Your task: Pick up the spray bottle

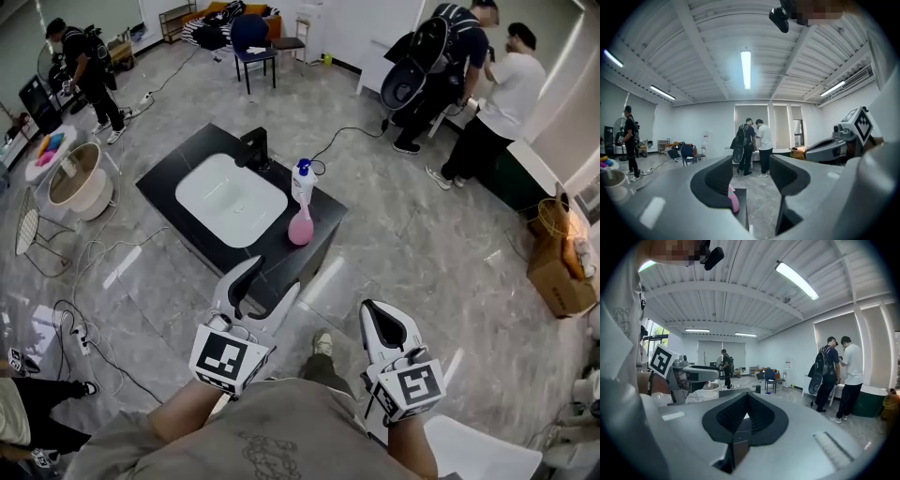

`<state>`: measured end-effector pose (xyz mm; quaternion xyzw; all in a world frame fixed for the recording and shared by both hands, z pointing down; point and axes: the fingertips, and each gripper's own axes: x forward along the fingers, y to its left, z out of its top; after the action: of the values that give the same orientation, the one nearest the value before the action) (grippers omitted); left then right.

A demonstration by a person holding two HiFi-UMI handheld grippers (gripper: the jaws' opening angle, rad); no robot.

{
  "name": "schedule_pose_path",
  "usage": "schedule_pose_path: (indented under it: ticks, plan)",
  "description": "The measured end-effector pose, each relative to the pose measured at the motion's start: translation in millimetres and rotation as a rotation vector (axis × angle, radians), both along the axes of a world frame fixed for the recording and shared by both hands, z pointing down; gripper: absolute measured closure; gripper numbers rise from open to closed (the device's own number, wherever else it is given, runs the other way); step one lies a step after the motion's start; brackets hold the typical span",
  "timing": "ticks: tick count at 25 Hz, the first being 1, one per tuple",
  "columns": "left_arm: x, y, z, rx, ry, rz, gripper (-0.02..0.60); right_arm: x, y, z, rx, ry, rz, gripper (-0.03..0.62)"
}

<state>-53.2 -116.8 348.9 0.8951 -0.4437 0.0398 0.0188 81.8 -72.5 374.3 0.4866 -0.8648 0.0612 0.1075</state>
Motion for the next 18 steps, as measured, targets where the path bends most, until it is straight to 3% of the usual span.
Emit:
schedule_pose_path:
  ticks: [18]
  plan:
    - [62, -121, 24, -0.067, -0.044, -0.234, 0.347, 74, -153, 11, -0.010, -0.033, -0.226, 0.566]
